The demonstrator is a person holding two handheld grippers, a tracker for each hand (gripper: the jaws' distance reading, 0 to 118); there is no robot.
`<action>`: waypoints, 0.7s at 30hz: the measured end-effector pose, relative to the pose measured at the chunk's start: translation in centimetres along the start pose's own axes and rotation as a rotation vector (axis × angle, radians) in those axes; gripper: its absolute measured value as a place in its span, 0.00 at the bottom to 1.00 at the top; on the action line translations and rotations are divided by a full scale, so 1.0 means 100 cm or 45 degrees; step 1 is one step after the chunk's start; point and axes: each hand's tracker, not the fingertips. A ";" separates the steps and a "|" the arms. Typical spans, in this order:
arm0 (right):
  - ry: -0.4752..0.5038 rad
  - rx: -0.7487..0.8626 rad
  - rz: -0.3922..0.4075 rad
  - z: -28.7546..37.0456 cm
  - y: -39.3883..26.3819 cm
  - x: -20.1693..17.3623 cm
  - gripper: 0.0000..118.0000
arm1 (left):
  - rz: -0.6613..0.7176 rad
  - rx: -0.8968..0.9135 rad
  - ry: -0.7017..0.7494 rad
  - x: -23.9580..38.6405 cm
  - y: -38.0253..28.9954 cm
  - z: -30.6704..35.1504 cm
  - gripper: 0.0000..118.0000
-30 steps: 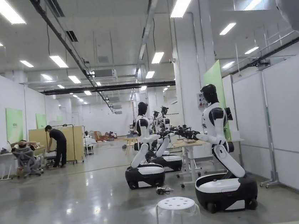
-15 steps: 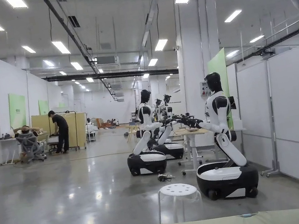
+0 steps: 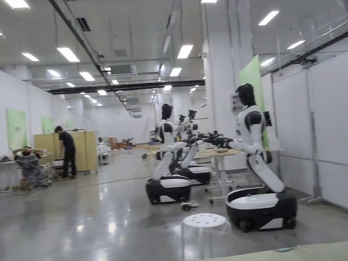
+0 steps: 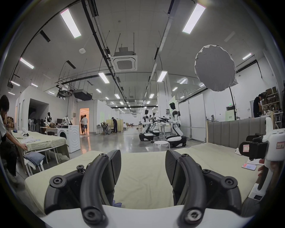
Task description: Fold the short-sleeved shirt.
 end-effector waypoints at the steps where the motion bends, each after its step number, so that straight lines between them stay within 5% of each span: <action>1: -0.008 0.010 -0.006 0.000 0.001 0.001 1.00 | 0.012 -0.008 0.007 0.000 -0.001 -0.001 0.49; 14: 0.028 -0.214 -0.243 -0.017 0.007 0.006 1.00 | 0.093 -0.056 -0.031 -0.001 -0.011 -0.005 0.49; 21: -0.116 -0.303 -0.353 -0.027 0.005 -0.007 1.00 | 0.115 -0.079 -0.062 0.000 -0.018 -0.007 0.49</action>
